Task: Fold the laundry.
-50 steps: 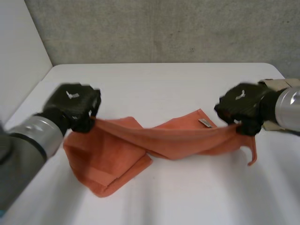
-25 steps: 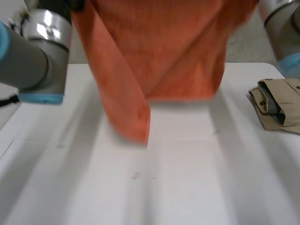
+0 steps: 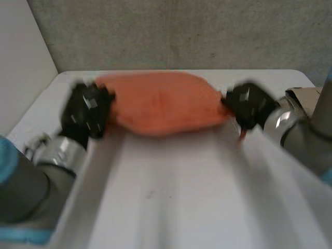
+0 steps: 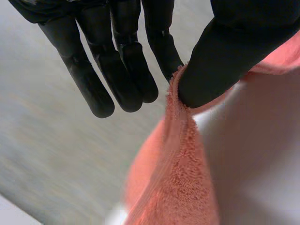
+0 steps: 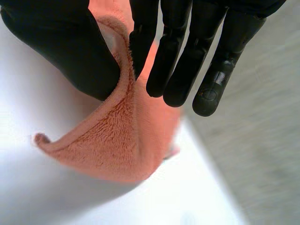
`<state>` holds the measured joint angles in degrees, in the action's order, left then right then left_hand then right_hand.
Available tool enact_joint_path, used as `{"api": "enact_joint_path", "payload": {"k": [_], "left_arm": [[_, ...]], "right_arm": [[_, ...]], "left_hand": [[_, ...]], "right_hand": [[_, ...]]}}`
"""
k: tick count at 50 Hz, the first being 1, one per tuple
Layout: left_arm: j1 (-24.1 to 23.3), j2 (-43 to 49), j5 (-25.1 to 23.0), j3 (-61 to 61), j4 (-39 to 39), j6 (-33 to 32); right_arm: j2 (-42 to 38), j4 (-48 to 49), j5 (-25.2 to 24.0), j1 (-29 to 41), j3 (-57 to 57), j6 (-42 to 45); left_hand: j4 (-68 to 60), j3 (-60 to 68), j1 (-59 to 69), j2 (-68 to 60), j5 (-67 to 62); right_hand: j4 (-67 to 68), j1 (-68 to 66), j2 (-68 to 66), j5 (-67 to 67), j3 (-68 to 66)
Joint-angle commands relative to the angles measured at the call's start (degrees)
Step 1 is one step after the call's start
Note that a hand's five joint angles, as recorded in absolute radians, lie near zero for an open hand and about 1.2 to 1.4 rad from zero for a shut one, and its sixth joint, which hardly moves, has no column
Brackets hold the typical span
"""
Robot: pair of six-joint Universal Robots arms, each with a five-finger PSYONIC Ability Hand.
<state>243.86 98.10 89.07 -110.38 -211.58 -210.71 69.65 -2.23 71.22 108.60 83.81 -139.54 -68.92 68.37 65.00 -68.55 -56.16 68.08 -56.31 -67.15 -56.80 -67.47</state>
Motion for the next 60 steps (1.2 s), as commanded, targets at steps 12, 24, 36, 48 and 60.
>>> {"api": "enact_joint_path", "payload": {"k": [12,24,36,48,60], "left_arm": [[-0.59,1.52,2.33,-0.45,11.11,2.14],[11.62,-7.48,-7.41,-4.05,19.1,13.4],[30.44,0.86,-27.46,-5.11,22.18,11.65],[30.71,5.96,-27.2,-5.99,20.77,1.72],[30.8,10.01,-27.11,-4.94,17.17,-4.97]], "right_arm": [[-1.1,6.1,-2.05,-0.41,18.05,1.11],[1.54,6.98,-2.14,-8.58,18.49,-3.02],[0.22,11.46,-1.26,-11.31,17.26,-6.89],[-0.74,14.1,0.41,-12.71,17.26,-7.42],[-0.92,14.01,0.15,-12.54,17.88,-7.51]], "left_hand": [[45.55,-45.0,-41.63,45.18,42.79],[51.3,-50.75,-47.39,50.93,48.54],[41.38,-40.83,-37.46,41.01,38.62],[34.81,-34.27,-30.9,34.44,32.05],[33.98,-33.43,-30.06,33.61,31.22]], "right_hand": [[11.92,-23.69,-12.85,-13.2,-12.53],[11.92,-23.69,-12.85,-13.2,-12.53],[11.92,-23.69,-12.85,-13.2,-12.53],[11.92,-23.69,-12.85,-13.2,-12.53],[11.92,-23.69,-12.85,-13.2,-12.53]]}}
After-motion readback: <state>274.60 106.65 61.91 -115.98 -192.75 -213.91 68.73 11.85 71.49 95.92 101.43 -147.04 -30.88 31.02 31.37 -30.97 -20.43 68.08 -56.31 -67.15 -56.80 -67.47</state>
